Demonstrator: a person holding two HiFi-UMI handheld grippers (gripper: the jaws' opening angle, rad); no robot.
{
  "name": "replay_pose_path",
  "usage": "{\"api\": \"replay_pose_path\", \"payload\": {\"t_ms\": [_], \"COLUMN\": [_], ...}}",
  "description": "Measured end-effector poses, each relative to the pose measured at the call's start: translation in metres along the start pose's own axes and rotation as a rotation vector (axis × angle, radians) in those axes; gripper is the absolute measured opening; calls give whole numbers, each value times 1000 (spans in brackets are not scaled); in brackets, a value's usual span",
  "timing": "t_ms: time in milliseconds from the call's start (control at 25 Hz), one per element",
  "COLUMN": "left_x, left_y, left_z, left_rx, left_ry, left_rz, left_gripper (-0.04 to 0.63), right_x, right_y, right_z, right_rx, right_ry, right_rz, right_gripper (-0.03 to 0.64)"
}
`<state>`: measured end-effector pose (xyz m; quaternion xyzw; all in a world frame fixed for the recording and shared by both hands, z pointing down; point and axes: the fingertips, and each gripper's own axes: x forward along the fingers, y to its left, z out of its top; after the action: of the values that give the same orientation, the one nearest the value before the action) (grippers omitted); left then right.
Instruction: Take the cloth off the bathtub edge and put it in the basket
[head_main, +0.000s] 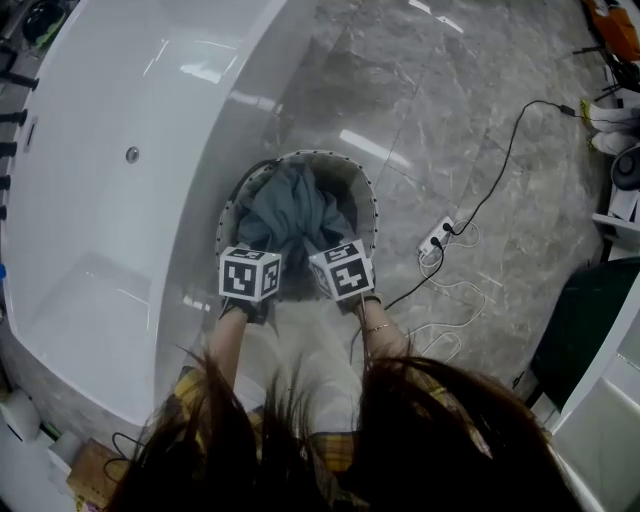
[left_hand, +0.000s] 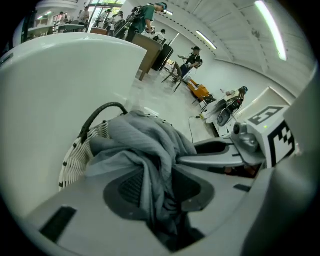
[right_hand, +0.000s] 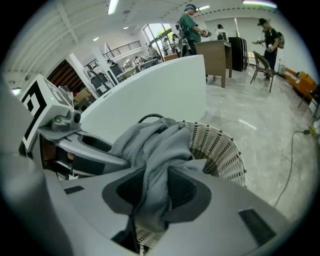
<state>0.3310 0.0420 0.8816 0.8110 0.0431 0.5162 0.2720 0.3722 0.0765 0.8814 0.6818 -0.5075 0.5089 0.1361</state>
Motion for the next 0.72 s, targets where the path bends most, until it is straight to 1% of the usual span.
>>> {"api": "replay_pose_path", "payload": {"t_ms": [240, 520, 640, 720], "left_x": [19, 31, 34, 35], "left_y": [13, 18, 22, 27], "left_z": [-12, -23, -26, -29], "left_rx": [-29, -40, -46, -32], "left_ry": [46, 84, 118, 150], "left_rz": [8, 22, 39, 61], "left_gripper": [146, 146, 146, 146], "right_x": [21, 32, 35, 36], "right_y": [-5, -9, -11, -12], "right_z": [-16, -29, -36, -44], "right_rx": [1, -11, 5, 19], "right_ry": [45, 106, 153, 203], "right_rz": [-27, -54, -62, -74], "right_gripper": [127, 127, 129, 127]}}
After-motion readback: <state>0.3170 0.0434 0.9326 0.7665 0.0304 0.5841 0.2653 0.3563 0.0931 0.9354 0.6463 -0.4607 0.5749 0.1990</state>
